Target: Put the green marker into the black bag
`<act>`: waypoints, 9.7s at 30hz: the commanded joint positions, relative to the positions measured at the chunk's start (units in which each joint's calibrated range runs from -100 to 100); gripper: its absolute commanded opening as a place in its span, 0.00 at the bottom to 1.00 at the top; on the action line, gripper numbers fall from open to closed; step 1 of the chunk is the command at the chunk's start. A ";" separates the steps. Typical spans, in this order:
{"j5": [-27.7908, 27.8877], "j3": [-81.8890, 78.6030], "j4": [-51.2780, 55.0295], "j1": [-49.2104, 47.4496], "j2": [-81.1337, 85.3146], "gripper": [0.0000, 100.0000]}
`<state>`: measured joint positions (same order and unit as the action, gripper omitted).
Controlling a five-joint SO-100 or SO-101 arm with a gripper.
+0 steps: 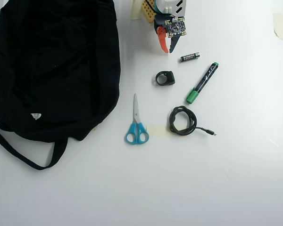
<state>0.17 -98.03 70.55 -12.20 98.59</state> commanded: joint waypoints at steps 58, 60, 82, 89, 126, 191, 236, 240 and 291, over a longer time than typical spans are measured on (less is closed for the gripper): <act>0.25 -1.25 1.46 0.23 0.42 0.02; 0.25 -1.25 1.29 -0.22 0.42 0.02; 0.25 -1.25 1.03 -0.22 0.42 0.02; -0.07 -1.25 1.03 -0.29 0.42 0.02; 0.14 10.61 -3.36 -0.29 -0.91 0.02; -9.61 85.01 0.60 -18.77 -76.85 0.02; -25.34 80.60 0.60 -21.46 -82.57 0.02; -27.18 80.51 0.77 -20.94 -82.57 0.02; -39.45 91.12 11.28 -24.68 -104.31 0.24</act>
<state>-40.02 -10.93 82.22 -37.69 -4.77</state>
